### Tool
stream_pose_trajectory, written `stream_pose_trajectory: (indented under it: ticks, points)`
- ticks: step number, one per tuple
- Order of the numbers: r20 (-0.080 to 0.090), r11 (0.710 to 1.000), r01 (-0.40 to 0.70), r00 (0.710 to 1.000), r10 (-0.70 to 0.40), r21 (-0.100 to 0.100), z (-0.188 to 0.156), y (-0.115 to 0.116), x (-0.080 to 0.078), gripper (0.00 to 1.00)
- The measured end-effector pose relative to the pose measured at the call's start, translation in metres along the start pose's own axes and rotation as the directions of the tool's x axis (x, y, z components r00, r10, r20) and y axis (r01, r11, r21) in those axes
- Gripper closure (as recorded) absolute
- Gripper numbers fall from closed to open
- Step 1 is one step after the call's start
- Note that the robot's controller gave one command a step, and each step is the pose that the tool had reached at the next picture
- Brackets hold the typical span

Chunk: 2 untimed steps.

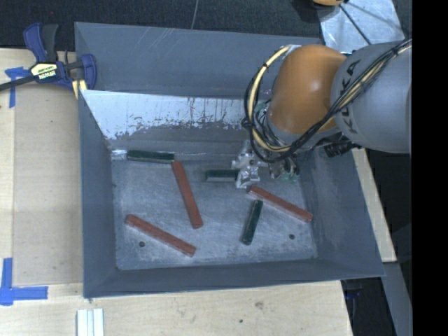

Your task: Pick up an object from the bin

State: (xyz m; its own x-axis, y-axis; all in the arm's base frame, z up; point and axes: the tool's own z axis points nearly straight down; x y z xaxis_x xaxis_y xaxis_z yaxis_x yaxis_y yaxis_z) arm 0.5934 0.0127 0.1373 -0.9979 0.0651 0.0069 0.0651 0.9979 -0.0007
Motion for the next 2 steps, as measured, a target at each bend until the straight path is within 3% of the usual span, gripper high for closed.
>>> stream_pose_trajectory:
  ticks: [1,2]
  points:
    - [0.016,1.000,0.012,1.000,-0.012,-0.001,-0.037,0.000,0.001,1.00]
    - [0.006,1.000,0.017,1.000,-0.017,0.000,-0.069,-0.007,0.006,1.00]
